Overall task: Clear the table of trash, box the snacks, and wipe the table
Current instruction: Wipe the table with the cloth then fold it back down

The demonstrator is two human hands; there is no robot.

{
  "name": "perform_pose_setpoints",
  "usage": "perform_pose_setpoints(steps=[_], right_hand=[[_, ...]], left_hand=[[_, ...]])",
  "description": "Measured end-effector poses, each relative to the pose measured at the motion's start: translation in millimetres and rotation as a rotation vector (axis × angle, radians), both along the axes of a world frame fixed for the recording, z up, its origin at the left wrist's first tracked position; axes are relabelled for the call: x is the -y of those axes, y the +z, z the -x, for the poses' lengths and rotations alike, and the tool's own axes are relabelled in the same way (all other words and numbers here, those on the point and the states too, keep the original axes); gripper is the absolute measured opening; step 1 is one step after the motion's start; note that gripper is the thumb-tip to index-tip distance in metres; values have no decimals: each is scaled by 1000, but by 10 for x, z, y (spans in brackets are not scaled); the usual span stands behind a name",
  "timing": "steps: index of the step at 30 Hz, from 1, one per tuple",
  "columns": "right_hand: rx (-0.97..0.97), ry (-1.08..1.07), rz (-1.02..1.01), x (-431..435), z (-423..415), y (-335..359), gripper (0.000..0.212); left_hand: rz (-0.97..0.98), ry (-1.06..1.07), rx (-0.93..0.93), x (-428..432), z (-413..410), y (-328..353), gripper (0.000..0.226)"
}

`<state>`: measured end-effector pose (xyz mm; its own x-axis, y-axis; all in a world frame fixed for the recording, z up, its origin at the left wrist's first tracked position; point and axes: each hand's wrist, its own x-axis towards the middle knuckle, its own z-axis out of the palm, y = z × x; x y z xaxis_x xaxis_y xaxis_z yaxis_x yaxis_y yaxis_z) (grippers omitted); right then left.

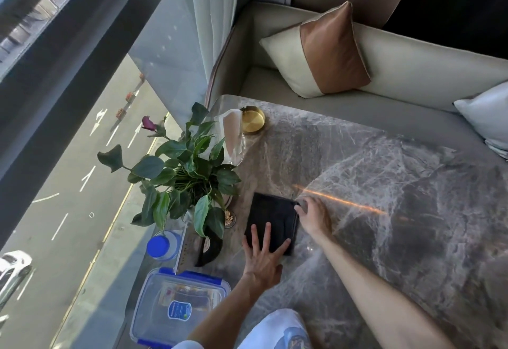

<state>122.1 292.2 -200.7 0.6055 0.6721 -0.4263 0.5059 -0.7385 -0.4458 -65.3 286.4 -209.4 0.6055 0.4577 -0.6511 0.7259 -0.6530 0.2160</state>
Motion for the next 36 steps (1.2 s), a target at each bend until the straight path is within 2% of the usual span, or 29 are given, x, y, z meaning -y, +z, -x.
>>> perform_pose_setpoints(steps=[4, 8, 12, 17, 21, 25, 29, 30, 33, 36], right_hand=[[-104, -6, 68, -165, -120, -7, 23], [-114, 7, 137, -251, -152, -34, 13], [-43, -23, 164, -191, -216, -79, 6], [-49, -72, 118, -193, -126, -123, 7], [-133, -54, -1, -112, -42, -138, 24], [-124, -93, -8, -97, -63, -140, 8], [-168, -225, -43, -99, -164, -139, 3], [-149, -227, -2, -101, -189, -119, 7], [-169, -170, 222, -66, -149, -103, 36], [-208, -94, 342, 74, 50, -148, 38]], left_hand=[[0, 22, 8, 104, 3, -11, 76], [14, 25, 15, 109, -21, -35, 73], [1, 29, 19, 109, -21, -69, 72], [-23, 0, 10, 136, -4, -100, 75], [-44, -10, 12, 142, -2, -127, 79], [-56, -34, 15, 161, 13, -135, 82], [-56, -29, -1, 158, -30, -118, 81], [-57, -30, -6, 158, -40, -109, 81], [-51, -27, -9, 156, -34, -106, 81], [-50, -14, 5, 162, -36, -131, 80]])
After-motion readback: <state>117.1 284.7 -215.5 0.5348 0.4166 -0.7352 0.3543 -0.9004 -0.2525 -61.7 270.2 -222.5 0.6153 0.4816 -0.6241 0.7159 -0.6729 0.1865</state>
